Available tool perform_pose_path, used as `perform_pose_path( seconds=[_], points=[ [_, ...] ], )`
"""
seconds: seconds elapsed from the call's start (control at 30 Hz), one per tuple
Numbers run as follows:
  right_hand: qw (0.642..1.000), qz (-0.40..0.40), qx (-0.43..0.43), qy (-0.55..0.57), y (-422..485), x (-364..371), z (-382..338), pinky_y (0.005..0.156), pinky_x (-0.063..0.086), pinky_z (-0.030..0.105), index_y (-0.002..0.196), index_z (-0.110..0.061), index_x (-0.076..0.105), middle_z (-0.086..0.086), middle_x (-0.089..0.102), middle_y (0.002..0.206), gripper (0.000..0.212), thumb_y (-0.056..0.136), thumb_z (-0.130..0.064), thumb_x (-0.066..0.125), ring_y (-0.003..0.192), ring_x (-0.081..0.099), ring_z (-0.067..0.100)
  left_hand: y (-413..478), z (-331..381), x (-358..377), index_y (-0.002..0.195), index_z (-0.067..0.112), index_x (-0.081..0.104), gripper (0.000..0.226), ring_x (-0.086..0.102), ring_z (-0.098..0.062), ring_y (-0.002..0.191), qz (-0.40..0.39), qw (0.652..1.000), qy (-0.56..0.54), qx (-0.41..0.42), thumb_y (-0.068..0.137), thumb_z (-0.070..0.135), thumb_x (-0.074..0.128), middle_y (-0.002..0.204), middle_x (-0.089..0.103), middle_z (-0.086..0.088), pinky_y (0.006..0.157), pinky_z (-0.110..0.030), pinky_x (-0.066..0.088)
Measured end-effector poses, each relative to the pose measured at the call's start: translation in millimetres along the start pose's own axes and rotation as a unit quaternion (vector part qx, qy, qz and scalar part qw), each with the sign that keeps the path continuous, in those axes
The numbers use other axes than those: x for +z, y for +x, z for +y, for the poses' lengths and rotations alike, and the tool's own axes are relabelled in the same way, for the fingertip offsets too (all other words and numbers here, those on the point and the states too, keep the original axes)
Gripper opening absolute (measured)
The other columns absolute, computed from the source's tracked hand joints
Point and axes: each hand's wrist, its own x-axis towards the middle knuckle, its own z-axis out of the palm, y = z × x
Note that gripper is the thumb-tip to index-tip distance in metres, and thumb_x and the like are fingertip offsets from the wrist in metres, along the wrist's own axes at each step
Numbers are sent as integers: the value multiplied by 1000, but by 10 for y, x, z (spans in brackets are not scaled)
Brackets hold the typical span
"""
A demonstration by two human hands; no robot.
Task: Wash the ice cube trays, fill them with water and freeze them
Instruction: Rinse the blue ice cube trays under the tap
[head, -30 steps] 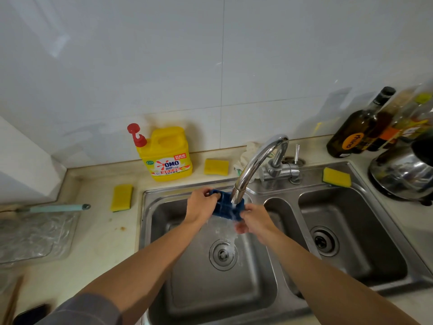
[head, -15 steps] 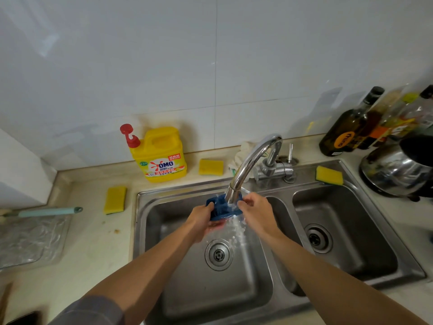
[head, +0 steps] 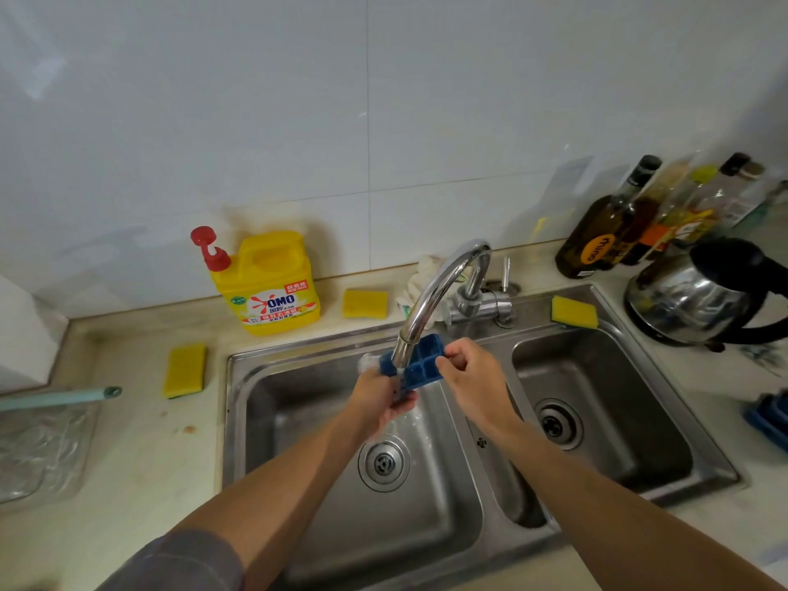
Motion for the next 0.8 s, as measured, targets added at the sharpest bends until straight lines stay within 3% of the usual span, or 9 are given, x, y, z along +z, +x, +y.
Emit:
perform_pose_path(
  seconds=[0.07, 0.17, 0.27, 0.37, 0.43, 0.53, 0.6, 0.67, 0.8],
  points=[
    [1000, -14, 10, -2, -8, 22, -22, 60, 42, 15, 98, -17, 64, -5, 66, 79, 3, 96, -19, 64, 68, 59, 5, 11, 9, -37, 113, 6, 60, 32, 53, -16, 54, 32, 999, 30, 26, 92, -9, 42, 76, 59, -12, 46, -26, 46],
    [994, -79, 74, 27, -6, 75, -42, 57, 45, 24, 116, -15, 53, 6, 68, 82, 22, 96, -10, 61, 66, 62, 14, 1, 81, -161, 107, 11, 63, 31, 45, -13, 52, 104, 987, 84, 93, 89, -4, 43, 70, 58, -7, 45, -25, 37],
    [970, -178, 140, 89, -36, 206, -82, 50, 52, 27, 127, -15, 44, 21, 72, 81, 39, 94, 1, 58, 55, 64, 18, -91, 192, -266, 99, 25, 64, 29, 57, -10, 65, 125, 961, 171, 177, 87, 4, 48, 84, 67, 0, 55, -23, 43],
    [950, -227, 163, 138, -48, 382, -117, 71, 61, 40, 124, -14, 52, 23, 74, 96, 33, 95, 0, 60, 73, 69, 27, -191, 260, -356, 102, 30, 65, 33, 63, 0, 87, 120, 941, 233, 212, 88, 5, 49, 93, 69, 12, 67, -17, 46],
    [927, -235, 193, 218, -30, 480, -123, 77, 60, 47, 122, -8, 56, 24, 71, 106, 26, 98, 2, 54, 81, 68, 31, -221, 282, -426, 101, 24, 66, 30, 63, -6, 81, 123, 938, 251, 204, 87, 5, 48, 90, 69, 8, 65, -23, 46],
    [892, -218, 237, 318, 31, 559, -85, 75, 62, 45, 117, -3, 59, 25, 70, 112, 19, 100, 1, 53, 87, 72, 36, -219, 283, -515, 98, 19, 65, 24, 60, -18, 69, 131, 944, 248, 175, 87, 4, 50, 85, 69, -3, 60, -32, 47],
    [903, -195, 231, 306, 77, 556, -33, 73, 61, 42, 114, -5, 62, 24, 71, 108, 16, 100, -4, 56, 82, 72, 33, -200, 259, -550, 107, 14, 66, 26, 62, -18, 63, 136, 958, 208, 141, 90, 3, 49, 86, 71, -8, 53, -29, 50],
    [914, -169, 222, 296, 101, 508, -3, 58, 55, 34, 109, -6, 63, 17, 71, 92, 11, 99, -9, 60, 66, 67, 23, -188, 204, -570, 110, 12, 66, 25, 64, -16, 58, 122, 972, 171, 104, 95, 2, 48, 85, 71, -10, 51, -27, 52],
    [939, -103, 198, 263, 130, 409, 8, 42, 43, 26, 101, -6, 67, 12, 68, 76, 14, 96, -19, 66, 47, 55, 15, -186, 12, -461, 94, 24, 61, 21, 70, -17, 61, 63, 983, 164, 45, 97, 4, 53, 88, 73, -10, 61, -31, 62]
  ],
)
